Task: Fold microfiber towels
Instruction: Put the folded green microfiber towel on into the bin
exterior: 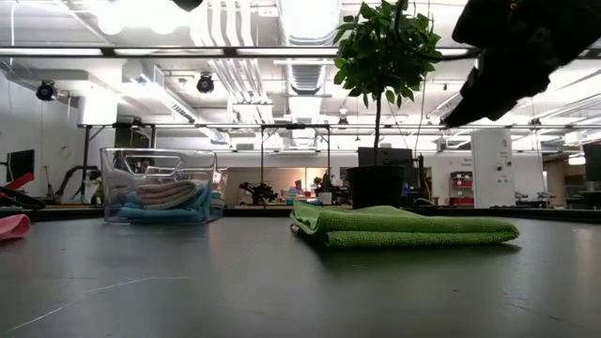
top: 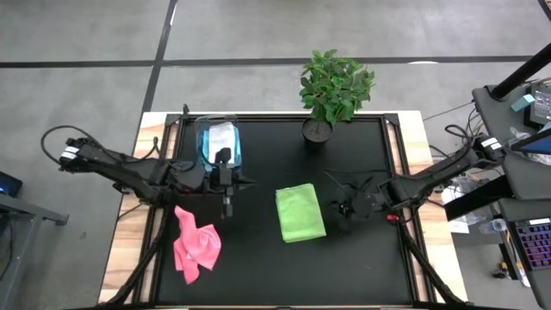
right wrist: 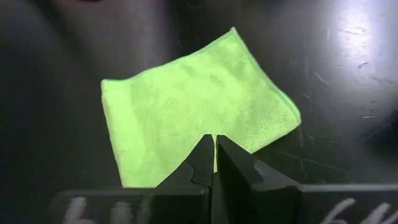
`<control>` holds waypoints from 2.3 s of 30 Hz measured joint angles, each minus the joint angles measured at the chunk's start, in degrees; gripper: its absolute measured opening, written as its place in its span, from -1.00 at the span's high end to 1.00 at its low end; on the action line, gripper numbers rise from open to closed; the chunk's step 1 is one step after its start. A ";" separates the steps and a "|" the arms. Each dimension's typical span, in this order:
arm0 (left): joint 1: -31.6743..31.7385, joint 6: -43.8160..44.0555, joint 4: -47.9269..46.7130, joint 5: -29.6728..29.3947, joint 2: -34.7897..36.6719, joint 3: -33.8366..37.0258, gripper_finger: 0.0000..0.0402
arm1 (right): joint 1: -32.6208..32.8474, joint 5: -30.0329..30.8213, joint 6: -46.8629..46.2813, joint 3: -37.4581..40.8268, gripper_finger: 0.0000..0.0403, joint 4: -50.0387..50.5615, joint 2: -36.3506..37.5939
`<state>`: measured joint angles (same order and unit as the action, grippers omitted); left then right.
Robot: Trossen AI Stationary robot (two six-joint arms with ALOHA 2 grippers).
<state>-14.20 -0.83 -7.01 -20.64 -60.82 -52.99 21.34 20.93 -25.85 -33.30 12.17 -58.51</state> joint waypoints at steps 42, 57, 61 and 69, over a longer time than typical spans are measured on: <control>1.15 25.11 1.35 -1.00 -9.41 2.31 0.22 | -9.40 -2.94 -12.23 -2.95 0.38 7.03 -0.34; 4.46 52.32 10.64 6.98 -28.04 1.57 0.14 | -11.14 -3.09 -21.57 -2.92 -0.19 5.64 -10.63; 4.83 64.32 11.51 15.70 -29.76 1.62 0.13 | -11.26 -4.94 -22.72 -2.92 -0.29 5.52 -11.33; 4.37 78.94 10.62 14.47 -30.00 3.31 -0.18 | -11.21 -5.05 -24.29 -2.92 -0.49 5.02 -11.40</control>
<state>-9.82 78.11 3.62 -6.16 -90.83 -49.69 10.13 15.88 -50.14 -36.23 17.18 -69.92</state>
